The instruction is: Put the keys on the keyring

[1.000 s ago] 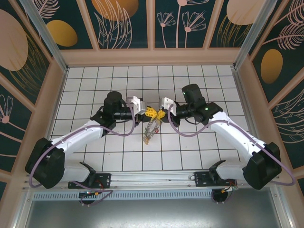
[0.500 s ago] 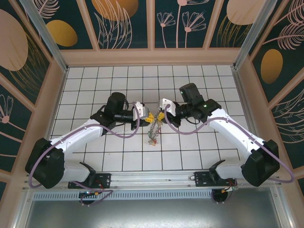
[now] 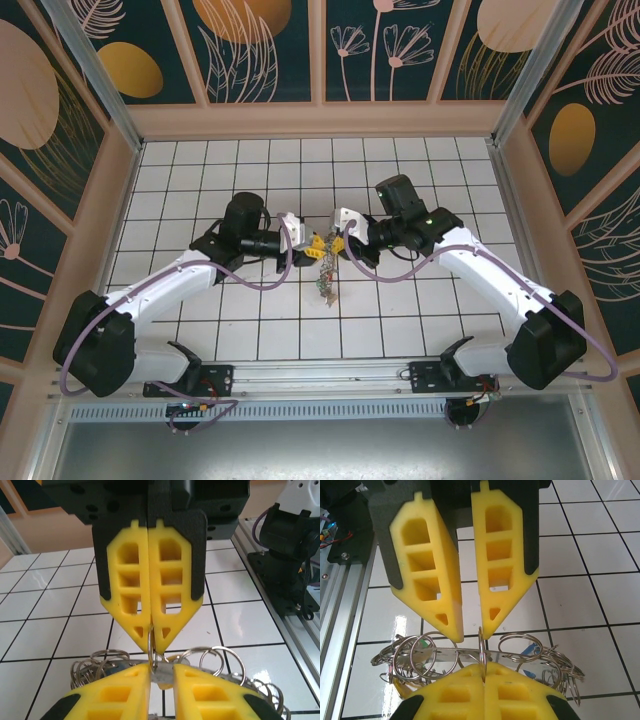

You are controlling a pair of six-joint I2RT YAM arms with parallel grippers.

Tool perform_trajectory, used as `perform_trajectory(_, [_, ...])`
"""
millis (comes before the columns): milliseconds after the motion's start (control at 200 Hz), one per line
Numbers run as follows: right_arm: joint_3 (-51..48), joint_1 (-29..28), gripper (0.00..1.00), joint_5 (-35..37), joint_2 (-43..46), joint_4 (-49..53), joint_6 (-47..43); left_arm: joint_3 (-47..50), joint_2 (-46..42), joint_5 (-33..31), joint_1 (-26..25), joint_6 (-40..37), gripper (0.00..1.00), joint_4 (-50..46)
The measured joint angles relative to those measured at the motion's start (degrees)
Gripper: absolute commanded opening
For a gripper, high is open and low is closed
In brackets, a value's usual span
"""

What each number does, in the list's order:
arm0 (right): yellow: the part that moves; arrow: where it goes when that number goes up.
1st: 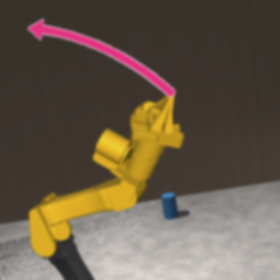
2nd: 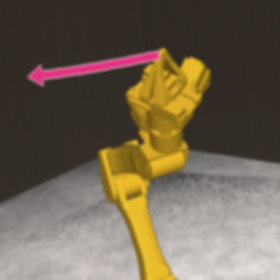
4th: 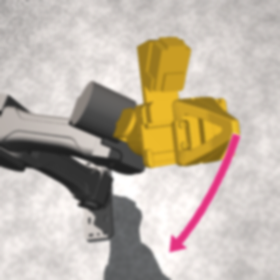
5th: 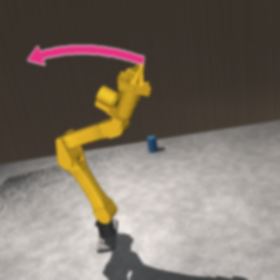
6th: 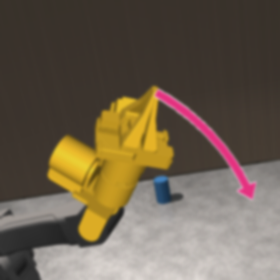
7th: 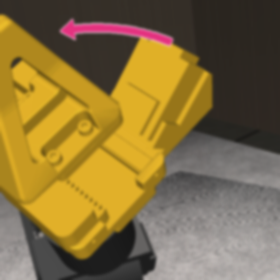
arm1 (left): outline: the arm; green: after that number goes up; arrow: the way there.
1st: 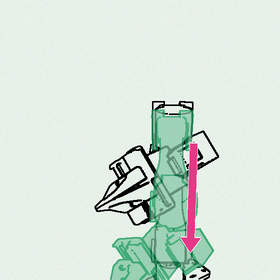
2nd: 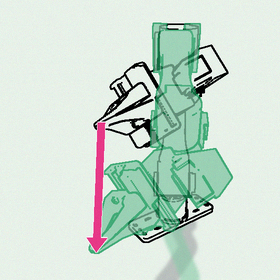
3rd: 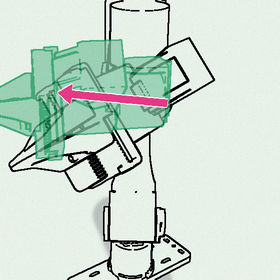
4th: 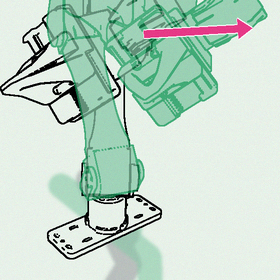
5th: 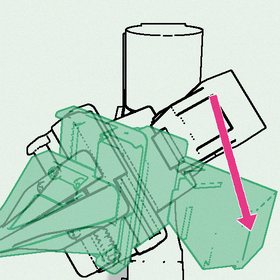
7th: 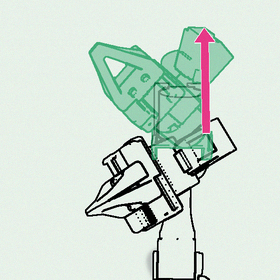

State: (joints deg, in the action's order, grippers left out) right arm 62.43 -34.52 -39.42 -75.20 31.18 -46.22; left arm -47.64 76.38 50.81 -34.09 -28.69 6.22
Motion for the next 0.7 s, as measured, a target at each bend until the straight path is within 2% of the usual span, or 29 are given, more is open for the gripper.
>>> perform_trajectory(440, [0.0,-0.3,0.0,0.6,-0.7,0.0,0.0,-1.0,1.5,0.1,0.0,0.9,0.13,0.6])
perform_trajectory(485, [0.0,-0.4,0.0,0.6,-0.7,0.0,0.0,-1.0,1.7,0.0,0.0,0.8,0.1,0.6])
perform_trajectory(536, [0.0,-0.4,0.0,0.6,-0.7,0.0,0.0,-1.0,1.8,-0.1,0.0,0.9,0.0,0.6])
perform_trajectory(701, [0.1,-0.5,0.01,0.9,-1.0,-0.1,0.0,-1.0,1.8,-0.4,0.0,0.9,0.0,0.4])
